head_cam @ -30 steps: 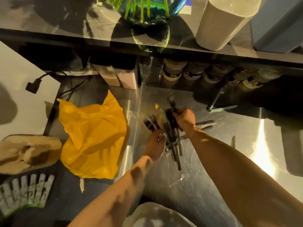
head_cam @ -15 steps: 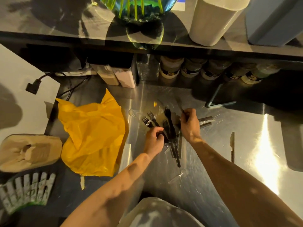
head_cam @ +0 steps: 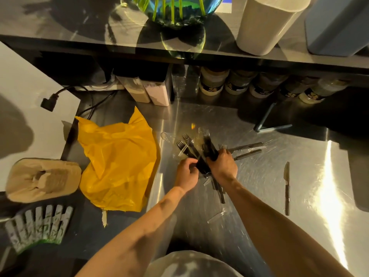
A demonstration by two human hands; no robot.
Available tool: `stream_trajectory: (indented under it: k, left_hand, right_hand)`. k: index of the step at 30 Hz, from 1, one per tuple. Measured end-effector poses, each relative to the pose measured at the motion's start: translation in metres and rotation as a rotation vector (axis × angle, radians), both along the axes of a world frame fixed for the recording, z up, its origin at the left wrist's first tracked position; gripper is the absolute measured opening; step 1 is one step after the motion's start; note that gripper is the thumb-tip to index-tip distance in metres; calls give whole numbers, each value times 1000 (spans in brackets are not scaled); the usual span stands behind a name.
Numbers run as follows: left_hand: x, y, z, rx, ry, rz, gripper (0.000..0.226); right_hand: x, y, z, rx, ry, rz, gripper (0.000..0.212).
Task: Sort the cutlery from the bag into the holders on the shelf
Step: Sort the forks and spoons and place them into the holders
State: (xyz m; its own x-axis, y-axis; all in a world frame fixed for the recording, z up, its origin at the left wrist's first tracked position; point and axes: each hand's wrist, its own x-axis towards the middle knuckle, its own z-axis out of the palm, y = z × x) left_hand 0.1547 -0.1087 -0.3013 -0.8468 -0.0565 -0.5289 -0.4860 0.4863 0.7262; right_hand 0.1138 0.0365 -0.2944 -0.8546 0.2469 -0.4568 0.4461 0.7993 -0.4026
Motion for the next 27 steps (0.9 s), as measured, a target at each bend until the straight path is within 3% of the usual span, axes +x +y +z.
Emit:
stream_trajectory:
  k: [10, 13, 21, 27]
  left_hand:
    - [-14, 9, 10, -33, -70, 153, 25]
    - [-21, 12, 15, -61, -104, 205, 24]
    - [-48, 17, 20, -146, -221, 317, 46]
    - [-56, 16, 15, -272, -264, 266, 58]
  right_hand:
    - [3, 10, 1, -170, 13, -53, 23]
    - [5, 12, 4, -185, 17, -53, 23]
    - [8, 17, 4, -266, -11, -138, 31]
    - [5, 15, 3, -201, -19, -116, 30]
